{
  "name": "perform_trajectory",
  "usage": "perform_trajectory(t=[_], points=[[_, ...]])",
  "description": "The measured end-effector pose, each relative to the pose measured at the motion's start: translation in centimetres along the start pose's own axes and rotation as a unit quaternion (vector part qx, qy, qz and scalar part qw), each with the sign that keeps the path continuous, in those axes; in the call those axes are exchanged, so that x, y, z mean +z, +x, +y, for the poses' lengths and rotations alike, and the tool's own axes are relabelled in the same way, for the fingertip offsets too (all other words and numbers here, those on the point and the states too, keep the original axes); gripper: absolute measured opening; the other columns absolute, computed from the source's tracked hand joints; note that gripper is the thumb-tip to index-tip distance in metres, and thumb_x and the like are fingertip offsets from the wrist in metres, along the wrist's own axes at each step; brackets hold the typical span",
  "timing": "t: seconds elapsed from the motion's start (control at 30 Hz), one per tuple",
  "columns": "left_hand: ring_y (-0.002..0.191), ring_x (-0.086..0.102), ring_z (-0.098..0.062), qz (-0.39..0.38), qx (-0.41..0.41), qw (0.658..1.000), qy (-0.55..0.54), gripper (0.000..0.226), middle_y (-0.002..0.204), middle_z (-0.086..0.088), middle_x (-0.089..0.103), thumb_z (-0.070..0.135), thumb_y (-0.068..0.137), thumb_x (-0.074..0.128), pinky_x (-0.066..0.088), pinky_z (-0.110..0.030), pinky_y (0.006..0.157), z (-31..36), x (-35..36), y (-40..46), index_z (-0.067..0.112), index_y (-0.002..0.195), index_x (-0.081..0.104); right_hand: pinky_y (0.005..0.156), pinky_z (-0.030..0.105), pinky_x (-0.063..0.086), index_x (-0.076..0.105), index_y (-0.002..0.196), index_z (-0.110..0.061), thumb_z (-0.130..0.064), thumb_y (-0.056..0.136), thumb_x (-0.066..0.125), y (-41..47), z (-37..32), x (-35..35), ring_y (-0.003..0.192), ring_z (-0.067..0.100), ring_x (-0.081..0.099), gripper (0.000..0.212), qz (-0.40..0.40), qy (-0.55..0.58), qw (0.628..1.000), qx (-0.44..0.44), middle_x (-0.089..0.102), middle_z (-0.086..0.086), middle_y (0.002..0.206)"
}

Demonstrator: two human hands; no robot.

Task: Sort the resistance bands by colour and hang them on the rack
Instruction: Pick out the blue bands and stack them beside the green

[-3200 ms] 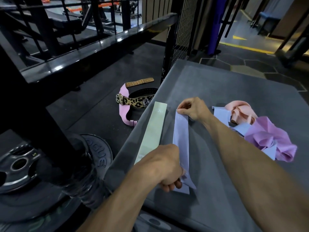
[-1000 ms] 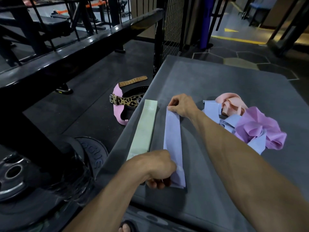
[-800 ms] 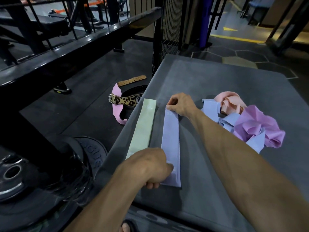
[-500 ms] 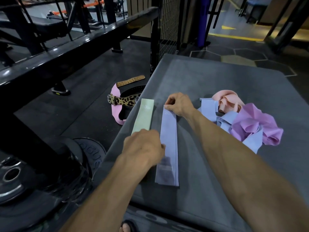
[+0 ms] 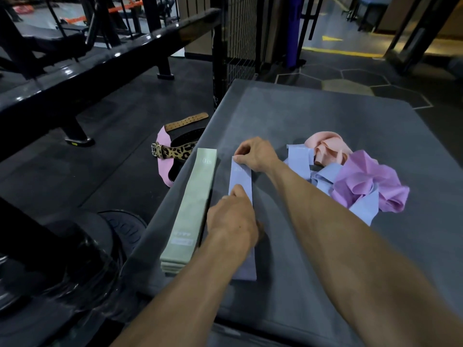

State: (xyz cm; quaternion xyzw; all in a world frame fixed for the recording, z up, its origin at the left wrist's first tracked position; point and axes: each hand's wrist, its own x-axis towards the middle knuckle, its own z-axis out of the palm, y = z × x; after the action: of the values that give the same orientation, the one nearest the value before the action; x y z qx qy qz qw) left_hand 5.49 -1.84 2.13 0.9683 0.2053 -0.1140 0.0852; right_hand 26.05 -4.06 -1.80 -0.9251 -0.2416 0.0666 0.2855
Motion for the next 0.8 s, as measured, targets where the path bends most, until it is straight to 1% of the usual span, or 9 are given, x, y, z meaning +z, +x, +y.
perform_trajectory(t=[0.1,0.2,0.33,0.4,0.47,0.5,0.6,0.73,0.8], points=[[0.114,0.06,-0.027,-0.006,-0.007,1.0,0.002,0.058,0.122,-0.007,0.061,0.046,0.09,0.065,0.036,-0.033,0.071,-0.1,0.1,0.1,0.014,0.125,0.032,0.087,0.031,0.056,0.079,0.093,-0.021,-0.028,0.086,0.075,-0.1,-0.1,0.0,0.093,0.018,0.07,0.011,-0.001,-0.001,1.0,0.003,0.077,0.0,0.099],[0.114,0.06,-0.026,-0.004,-0.012,1.0,-0.001,0.061,0.125,-0.007,0.057,0.048,0.09,0.065,0.035,-0.032,0.072,-0.2,0.0,0.0,0.014,0.128,0.032,0.088,0.029,0.055,0.079,0.094,-0.022,-0.03,0.087,0.074,-0.1,-0.1,0.0,0.094,0.017,0.07,0.012,0.002,-0.009,1.0,0.005,0.078,-0.001,0.099],[0.114,0.059,-0.024,-0.002,-0.023,1.0,-0.018,0.06,0.128,-0.008,0.05,0.047,0.09,0.065,0.035,-0.031,0.073,-0.2,0.2,0.0,0.014,0.128,0.033,0.088,0.032,0.056,0.08,0.098,-0.02,-0.03,0.091,0.067,0.0,-0.3,-0.3,0.095,0.021,0.07,0.018,-0.011,-0.015,1.0,0.006,0.078,0.0,0.101],[0.111,0.06,-0.025,-0.011,-0.029,0.999,-0.028,0.06,0.127,-0.009,0.049,0.048,0.091,0.064,0.035,-0.032,0.073,-0.2,0.2,0.1,0.014,0.128,0.032,0.08,0.031,0.055,0.081,0.1,-0.017,-0.029,0.094,0.063,0.0,-0.4,-0.6,0.092,0.024,0.069,0.022,-0.025,-0.025,0.999,0.006,0.077,0.003,0.099],[0.11,0.06,-0.026,-0.015,-0.031,0.999,-0.035,0.06,0.126,-0.009,0.049,0.05,0.091,0.063,0.036,-0.033,0.074,-0.3,0.2,0.1,0.013,0.128,0.032,0.072,0.026,0.048,0.081,0.1,-0.017,-0.027,0.094,0.063,0.1,-0.4,-1.0,0.087,0.022,0.068,0.021,-0.034,-0.033,0.999,-0.001,0.076,0.004,0.094],[0.11,0.06,-0.027,-0.016,-0.03,0.999,-0.037,0.061,0.126,-0.01,0.049,0.05,0.091,0.062,0.036,-0.033,0.074,-0.3,0.2,0.1,0.013,0.128,0.032,0.071,0.024,0.045,0.081,0.1,-0.017,-0.025,0.093,0.064,0.1,-0.4,-1.2,0.085,0.02,0.066,0.02,-0.037,-0.037,0.999,-0.005,0.076,0.004,0.093],[0.111,0.059,-0.027,-0.019,-0.027,0.998,-0.045,0.061,0.126,-0.01,0.047,0.051,0.091,0.062,0.036,-0.034,0.074,-0.5,0.2,0.0,0.013,0.128,0.031,0.075,0.023,0.046,0.08,0.101,-0.018,-0.022,0.091,0.067,0.3,-0.5,-1.3,0.091,0.018,0.068,0.017,-0.04,-0.052,0.998,-0.026,0.077,0.003,0.099],[0.11,0.059,-0.027,-0.021,-0.023,0.998,-0.057,0.057,0.126,-0.009,0.047,0.049,0.093,0.06,0.037,-0.034,0.074,-0.6,0.1,0.0,0.014,0.127,0.032,0.087,0.031,0.055,0.078,0.104,-0.017,-0.024,0.091,0.07,0.7,-0.7,-1.0,0.097,0.021,0.069,0.017,-0.058,-0.07,0.996,-0.025,0.076,0.004,0.106],[0.11,0.06,-0.027,-0.016,-0.017,0.998,-0.064,0.055,0.126,-0.009,0.047,0.047,0.093,0.06,0.037,-0.034,0.074,-0.6,0.2,-0.2,0.014,0.126,0.033,0.084,0.03,0.054,0.078,0.105,-0.015,-0.023,0.092,0.07,0.9,-0.9,-1.1,0.098,0.023,0.069,0.018,-0.068,-0.085,0.994,-0.029,0.076,0.006,0.106]])
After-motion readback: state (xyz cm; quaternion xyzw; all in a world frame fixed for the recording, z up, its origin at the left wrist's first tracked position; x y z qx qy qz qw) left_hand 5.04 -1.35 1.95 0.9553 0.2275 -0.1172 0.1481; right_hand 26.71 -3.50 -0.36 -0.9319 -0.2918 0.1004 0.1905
